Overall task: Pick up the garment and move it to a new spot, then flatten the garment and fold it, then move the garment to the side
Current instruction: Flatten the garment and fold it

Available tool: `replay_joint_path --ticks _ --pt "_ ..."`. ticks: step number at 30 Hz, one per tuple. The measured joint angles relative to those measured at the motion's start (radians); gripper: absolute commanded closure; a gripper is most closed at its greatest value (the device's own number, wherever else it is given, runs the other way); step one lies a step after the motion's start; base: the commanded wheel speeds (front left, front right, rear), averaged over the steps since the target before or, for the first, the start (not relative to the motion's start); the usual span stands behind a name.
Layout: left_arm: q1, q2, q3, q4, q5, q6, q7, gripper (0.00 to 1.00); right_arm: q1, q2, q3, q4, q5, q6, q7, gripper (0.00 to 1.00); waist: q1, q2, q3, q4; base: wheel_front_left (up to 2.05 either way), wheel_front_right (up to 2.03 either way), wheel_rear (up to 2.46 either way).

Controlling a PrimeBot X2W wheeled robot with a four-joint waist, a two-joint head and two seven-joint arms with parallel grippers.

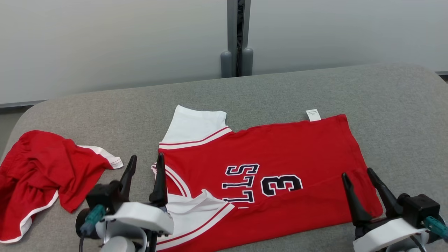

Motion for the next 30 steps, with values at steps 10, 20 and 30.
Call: replay_joint_path --ticks 10,20,30 --pt "-0.325 -0.017 -0.034 0.269 0.015 -0.058 0.110 0.00 -0.070 0.003 0.064 0.005 -0.004 0.000 0.000 0.00 0.0000 0.0000 0.063 -0.042 0.00 0.00 0.00" --pt "-0.699 -0.035 -0.048 0.624 0.039 -0.089 0.220 0.00 -0.168 -0.010 0.079 -0.025 -0.005 0.000 0.000 0.00 0.0001 -0.0001 0.238 -0.093 0.00 0.00 0.00" --pt "-0.922 0.007 -0.067 0.897 0.054 -0.127 0.329 0.00 -0.232 0.007 0.083 -0.046 -0.010 0.000 0.000 0.00 0.0000 0.0000 0.386 -0.158 0.00 0.00 0.00"
